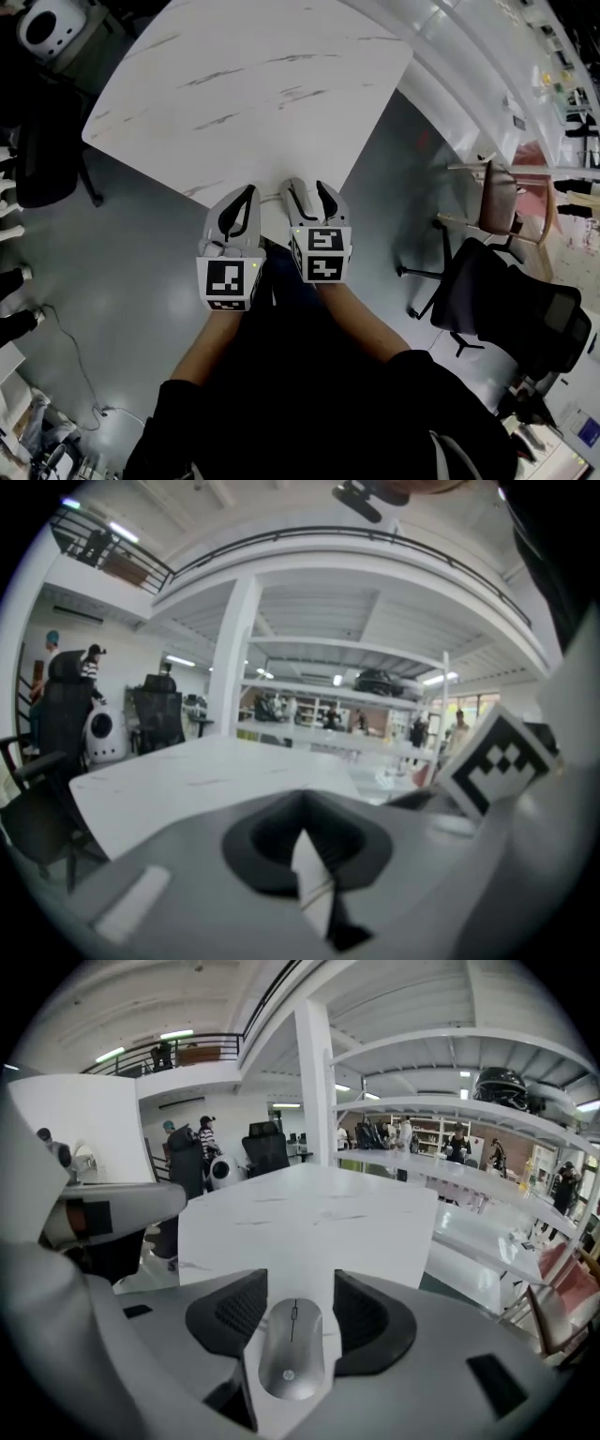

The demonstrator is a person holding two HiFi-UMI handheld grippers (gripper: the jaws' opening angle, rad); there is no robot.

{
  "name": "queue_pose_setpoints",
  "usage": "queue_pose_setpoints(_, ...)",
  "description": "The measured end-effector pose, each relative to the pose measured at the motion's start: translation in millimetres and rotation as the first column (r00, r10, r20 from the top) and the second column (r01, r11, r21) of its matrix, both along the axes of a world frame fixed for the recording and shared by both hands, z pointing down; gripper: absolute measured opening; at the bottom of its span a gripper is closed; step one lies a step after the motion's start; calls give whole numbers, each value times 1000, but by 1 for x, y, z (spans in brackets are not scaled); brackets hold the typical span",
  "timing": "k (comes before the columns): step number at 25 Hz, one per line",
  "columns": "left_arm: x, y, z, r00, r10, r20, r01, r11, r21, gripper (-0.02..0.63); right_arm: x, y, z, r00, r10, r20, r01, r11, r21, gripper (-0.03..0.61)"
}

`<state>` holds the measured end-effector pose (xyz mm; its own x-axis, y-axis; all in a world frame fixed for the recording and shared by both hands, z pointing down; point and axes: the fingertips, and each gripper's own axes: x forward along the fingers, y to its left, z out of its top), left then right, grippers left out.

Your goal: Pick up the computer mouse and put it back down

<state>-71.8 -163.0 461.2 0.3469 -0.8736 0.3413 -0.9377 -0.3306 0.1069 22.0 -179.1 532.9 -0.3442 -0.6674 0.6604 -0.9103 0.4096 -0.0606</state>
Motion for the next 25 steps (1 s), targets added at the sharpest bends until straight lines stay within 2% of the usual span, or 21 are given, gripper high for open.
queue_pose_setpoints(2, 1, -2, -13, 1000, 2, 4, -2, 1000, 23, 8, 1, -5, -24, 1000, 3, 29, -5, 998, 61, 119)
queue_pose_setpoints(7, 5, -2, -46, 1000, 11, 15, -12, 996, 85, 8, 10, -11, -75, 997, 14, 71, -26, 985, 172, 37)
queue_pose_setpoints(13, 6, 4, -89, 999, 18, 27, -23, 985, 172, 8, 18, -7, -135, 995, 3, 96, -33, 951, 307, 21)
queue_pose_setpoints(20, 2, 14, -145, 1000, -7, 19, 1, 963, 268, 8, 29, 2, -212, 993, -20, 116, -40, 868, 495, 20)
queue_pose_setpoints(23, -3, 17, -163, 999, -27, 36, 14, 950, 311, 6, 27, 5, -233, 991, -29, 129, -46, 837, 546, 20)
queue_pose_setpoints(25, -4, 20, -170, 999, -34, 37, 20, 945, 325, 6, 24, 8, -239, 991, -43, 128, -37, 827, 562, 20)
